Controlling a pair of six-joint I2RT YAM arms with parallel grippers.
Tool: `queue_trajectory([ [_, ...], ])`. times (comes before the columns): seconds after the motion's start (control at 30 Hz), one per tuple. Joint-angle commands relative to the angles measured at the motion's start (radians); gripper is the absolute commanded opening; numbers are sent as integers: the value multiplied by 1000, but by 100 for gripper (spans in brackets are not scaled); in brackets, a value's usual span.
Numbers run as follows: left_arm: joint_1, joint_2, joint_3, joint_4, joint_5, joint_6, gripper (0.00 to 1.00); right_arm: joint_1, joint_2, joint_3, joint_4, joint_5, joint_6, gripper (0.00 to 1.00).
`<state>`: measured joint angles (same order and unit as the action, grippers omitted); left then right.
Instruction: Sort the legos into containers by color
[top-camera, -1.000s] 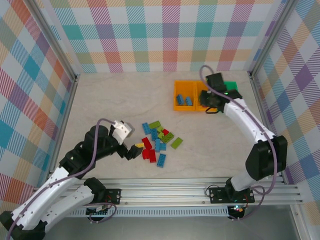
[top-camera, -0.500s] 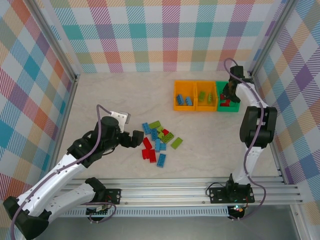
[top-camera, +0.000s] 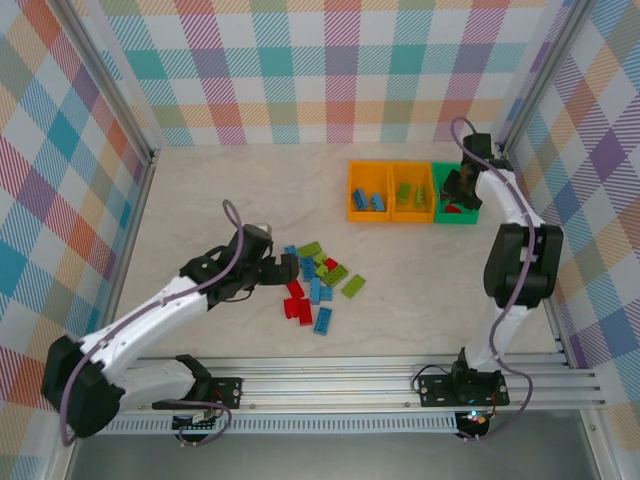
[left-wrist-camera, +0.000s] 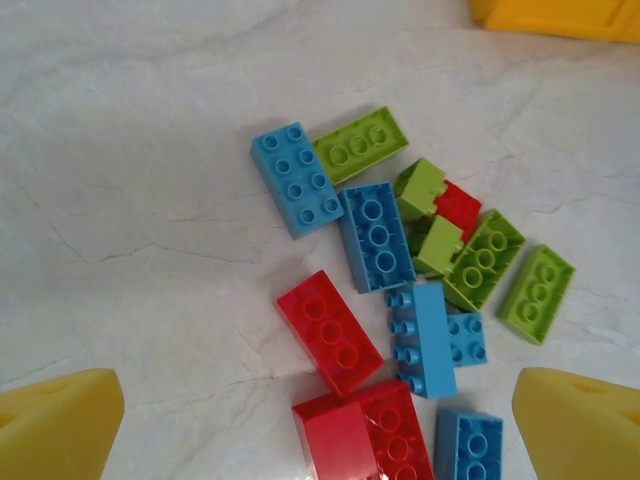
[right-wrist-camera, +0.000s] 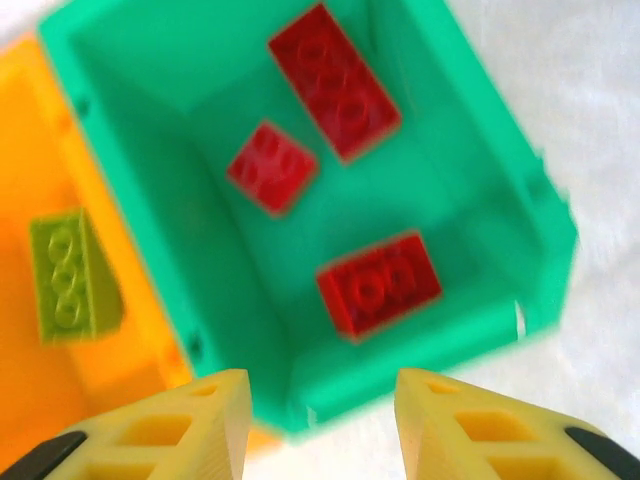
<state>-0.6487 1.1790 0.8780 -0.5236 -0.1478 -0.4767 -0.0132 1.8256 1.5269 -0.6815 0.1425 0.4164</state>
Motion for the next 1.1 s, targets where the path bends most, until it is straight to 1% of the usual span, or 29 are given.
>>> queue_trajectory([
  [0.0,30,128,92,36,-23,-82,100,120,-256,-152,36,-57,33,46],
  [0.07,48,224,145,19,-17,-117,100,213,-386,-249,37,-22,67,47],
  [0.13,62,304,187,14,-2,-138,100,298,-483,-321,27,-76,112,48],
  [0.2,74,379,218,29,6,-151,95,390,-561,-378,6,-128,153,51],
  [0.27,85,437,238,54,6,-173,91,478,-640,-435,2,-139,200,52],
  [0.3,91,469,253,61,9,-185,89,521,-691,-486,31,-148,231,53],
  [0.4,105,564,313,49,10,-217,80,609,-811,-621,118,-224,315,56],
  [0.47,109,613,346,39,7,-218,76,650,-849,-661,112,-220,344,57],
  [0.53,109,645,359,44,9,-220,71,675,-863,-690,98,-210,362,58],
  [0.7,109,679,342,46,14,-234,61,691,-857,-723,105,-227,409,57],
  [0.93,109,676,271,58,18,-253,49,697,-805,-707,110,-231,396,58],
  [1.07,109,670,256,54,17,-239,47,697,-783,-698,111,-240,395,59],
])
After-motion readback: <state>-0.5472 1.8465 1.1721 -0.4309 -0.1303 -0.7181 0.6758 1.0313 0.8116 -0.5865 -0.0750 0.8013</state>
